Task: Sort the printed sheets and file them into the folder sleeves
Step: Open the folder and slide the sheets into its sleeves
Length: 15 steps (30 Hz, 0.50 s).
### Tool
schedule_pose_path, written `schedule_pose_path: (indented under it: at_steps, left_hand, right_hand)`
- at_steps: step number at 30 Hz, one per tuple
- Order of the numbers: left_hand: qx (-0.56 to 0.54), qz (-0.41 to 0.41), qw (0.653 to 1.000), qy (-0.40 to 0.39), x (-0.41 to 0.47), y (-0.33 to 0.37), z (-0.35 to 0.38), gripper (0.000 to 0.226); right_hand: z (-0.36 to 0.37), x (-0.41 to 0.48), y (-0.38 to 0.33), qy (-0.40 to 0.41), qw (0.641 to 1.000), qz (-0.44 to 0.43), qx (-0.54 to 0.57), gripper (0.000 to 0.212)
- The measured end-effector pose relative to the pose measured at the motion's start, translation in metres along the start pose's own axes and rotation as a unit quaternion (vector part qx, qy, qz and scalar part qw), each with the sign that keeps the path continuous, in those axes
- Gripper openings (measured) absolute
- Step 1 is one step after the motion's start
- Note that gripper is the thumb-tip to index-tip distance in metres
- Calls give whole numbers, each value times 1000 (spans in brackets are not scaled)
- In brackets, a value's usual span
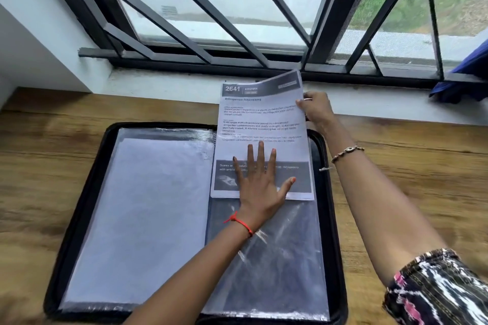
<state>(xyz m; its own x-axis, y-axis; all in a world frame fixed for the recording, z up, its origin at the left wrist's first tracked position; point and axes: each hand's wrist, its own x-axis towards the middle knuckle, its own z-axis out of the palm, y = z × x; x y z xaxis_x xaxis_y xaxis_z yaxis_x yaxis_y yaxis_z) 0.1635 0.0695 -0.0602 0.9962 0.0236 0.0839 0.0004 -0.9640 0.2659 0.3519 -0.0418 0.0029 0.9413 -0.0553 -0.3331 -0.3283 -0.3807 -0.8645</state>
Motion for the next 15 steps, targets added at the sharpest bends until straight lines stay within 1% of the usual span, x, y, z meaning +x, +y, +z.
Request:
schedule_pose_path:
  at_steps: [2, 5, 7, 8, 9, 11, 14, 15]
  left_hand:
    - [5, -1, 1000, -27, -4, -3, 3, 82]
    - [-2, -6, 999, -46, -3, -2, 2, 83]
    - [4, -10, 998, -55, -2, 0, 2, 84]
    - [10, -14, 998, -59, -1, 1, 2, 85]
    - [13, -16, 998, -61, -1, 2, 2, 86]
    - [9, -17, 998, -62, -1, 2, -1, 90]
    - [-9, -13, 997, -78, -1, 3, -5, 98]
    - [-9, -13, 996, -86, -1, 3, -6, 99]
  right_hand:
    - [1, 1, 4, 12, 1000, 2, -23, 18]
    - [-3, 7, 18, 6, 998, 15, -59, 11]
    - [-7, 0, 22, -8, 997, 26, -77, 21]
    - [-9, -5, 21, -22, 996, 28, -86, 19]
    - [-11, -13, 18, -43, 994, 36, -89, 12]
    - [-18, -21, 16, -76, 992, 61, -86, 8]
    - [-24, -23, 13, -99, 988, 94, -75, 17]
    - [-24, -22, 12, -87, 990, 89, -65, 13]
